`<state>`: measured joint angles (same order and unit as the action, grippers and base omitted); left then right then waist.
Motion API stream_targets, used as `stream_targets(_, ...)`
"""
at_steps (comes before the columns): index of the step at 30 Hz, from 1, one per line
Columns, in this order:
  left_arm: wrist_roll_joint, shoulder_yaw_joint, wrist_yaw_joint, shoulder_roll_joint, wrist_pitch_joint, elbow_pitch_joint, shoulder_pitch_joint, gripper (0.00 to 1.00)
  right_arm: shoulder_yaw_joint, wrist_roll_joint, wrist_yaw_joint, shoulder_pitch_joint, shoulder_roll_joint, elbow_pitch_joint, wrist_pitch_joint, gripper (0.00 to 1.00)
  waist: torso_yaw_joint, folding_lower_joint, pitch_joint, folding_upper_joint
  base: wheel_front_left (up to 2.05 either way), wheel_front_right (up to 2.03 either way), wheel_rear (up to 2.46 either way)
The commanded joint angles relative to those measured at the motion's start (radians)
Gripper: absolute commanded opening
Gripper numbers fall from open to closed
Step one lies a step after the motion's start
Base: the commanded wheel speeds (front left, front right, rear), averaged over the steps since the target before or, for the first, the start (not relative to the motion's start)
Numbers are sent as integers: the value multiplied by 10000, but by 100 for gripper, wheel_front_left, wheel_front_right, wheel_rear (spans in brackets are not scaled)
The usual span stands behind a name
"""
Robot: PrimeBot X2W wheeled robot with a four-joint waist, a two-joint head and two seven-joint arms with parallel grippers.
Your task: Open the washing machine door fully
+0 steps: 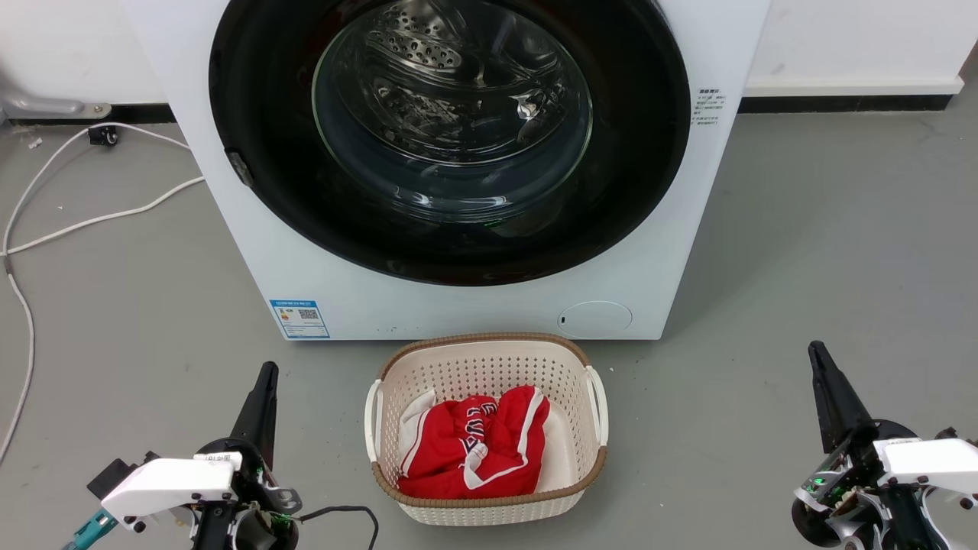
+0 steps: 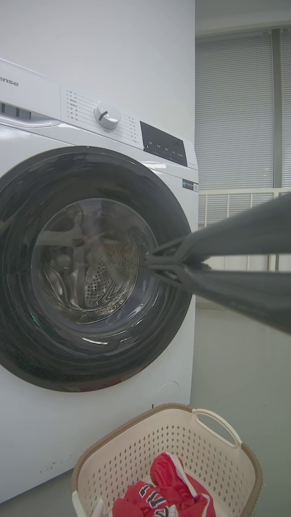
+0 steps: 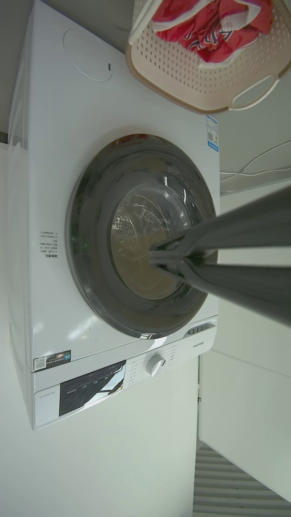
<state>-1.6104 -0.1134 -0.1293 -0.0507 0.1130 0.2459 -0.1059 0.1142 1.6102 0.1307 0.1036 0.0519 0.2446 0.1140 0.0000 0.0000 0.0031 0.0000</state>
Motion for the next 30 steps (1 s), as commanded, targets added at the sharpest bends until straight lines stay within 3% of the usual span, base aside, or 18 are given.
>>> stream_targets(1, 29, -13, -47, 11, 13, -13, -91, 0, -8, -23, 1, 157, -46, 11, -15, 0, 0, 0, 0, 0, 0, 0, 0)
stream_targets(2, -1, 1, 0, 0, -1, -1, -1, 100, -1, 1, 0, 0, 0, -1, -1, 100, 0, 0, 0, 0, 0, 0, 0)
stream_targets(13, 2, 505, 6, 9, -527, -284, 57, 100, -355, -192, -2, -276, -2, -367, -523, 100, 11, 1, 5, 0, 0, 0, 0)
stream_targets(18, 381, 511, 4, 8, -759, -599, 50, 100, -367, -828, -1, -341, -2, -660, -758, 100, 25, 1, 9, 0, 0, 0, 0)
stream_targets(30, 3090, 500, -1, 5, -1348, -1662, 46, 100, -624, -4786, -1, -493, -4, -1822, -1347, 100, 83, 0, 32, 0, 0, 0, 0)
